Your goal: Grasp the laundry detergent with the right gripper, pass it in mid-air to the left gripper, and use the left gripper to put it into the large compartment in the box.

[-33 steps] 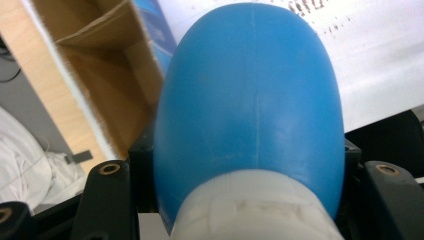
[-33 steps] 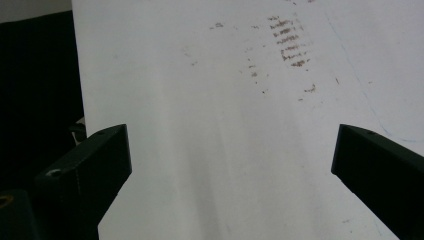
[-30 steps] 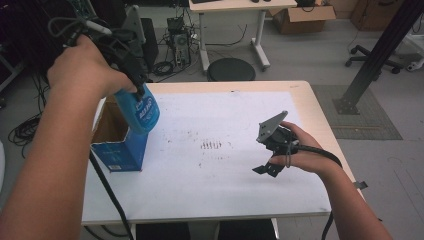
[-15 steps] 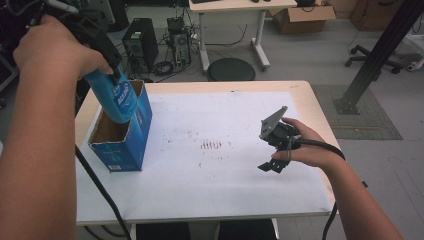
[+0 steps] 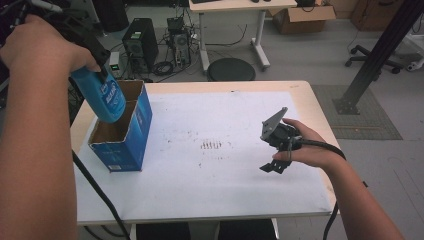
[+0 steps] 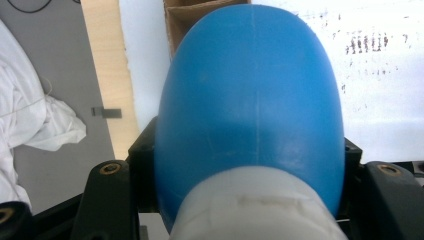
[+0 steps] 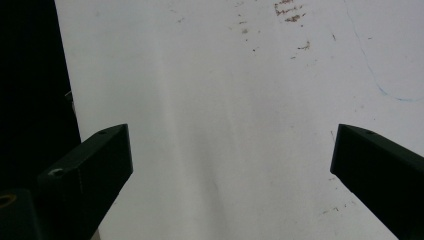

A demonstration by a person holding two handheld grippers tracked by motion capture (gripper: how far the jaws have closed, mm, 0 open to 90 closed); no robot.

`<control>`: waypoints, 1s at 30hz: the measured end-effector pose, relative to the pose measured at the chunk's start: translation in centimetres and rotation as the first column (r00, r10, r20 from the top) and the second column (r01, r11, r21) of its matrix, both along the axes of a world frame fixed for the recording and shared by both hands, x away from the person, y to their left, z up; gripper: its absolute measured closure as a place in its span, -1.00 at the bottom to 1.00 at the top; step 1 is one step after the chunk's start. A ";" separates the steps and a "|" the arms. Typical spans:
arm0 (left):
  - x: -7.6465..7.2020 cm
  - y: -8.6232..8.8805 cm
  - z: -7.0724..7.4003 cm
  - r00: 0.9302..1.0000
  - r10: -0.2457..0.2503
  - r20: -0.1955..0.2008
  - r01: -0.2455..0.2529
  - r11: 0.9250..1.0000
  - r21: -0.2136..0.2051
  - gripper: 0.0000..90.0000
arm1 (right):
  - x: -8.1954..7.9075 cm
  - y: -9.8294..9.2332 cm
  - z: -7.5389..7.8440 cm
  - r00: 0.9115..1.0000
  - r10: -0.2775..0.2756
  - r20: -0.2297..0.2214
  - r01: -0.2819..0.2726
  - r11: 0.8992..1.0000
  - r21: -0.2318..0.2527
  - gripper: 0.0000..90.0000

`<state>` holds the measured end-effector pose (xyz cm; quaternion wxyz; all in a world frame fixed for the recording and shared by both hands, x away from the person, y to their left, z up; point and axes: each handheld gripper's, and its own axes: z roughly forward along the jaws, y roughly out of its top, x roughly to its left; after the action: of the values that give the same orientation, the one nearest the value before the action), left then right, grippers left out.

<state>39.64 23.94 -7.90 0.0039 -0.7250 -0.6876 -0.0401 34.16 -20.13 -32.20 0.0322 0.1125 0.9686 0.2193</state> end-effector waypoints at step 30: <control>2.3 2.0 -7.0 0.997 0.025 -0.068 -0.025 1.000 -0.012 -0.15 | -0.4 0.1 -0.5 1.000 0.006 -0.013 -0.006 1.000 0.007 -0.93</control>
<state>41.94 25.96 -14.89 0.0232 -0.7173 -0.6963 -0.0108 33.76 -20.03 -32.70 0.0248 0.1110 0.9684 0.2221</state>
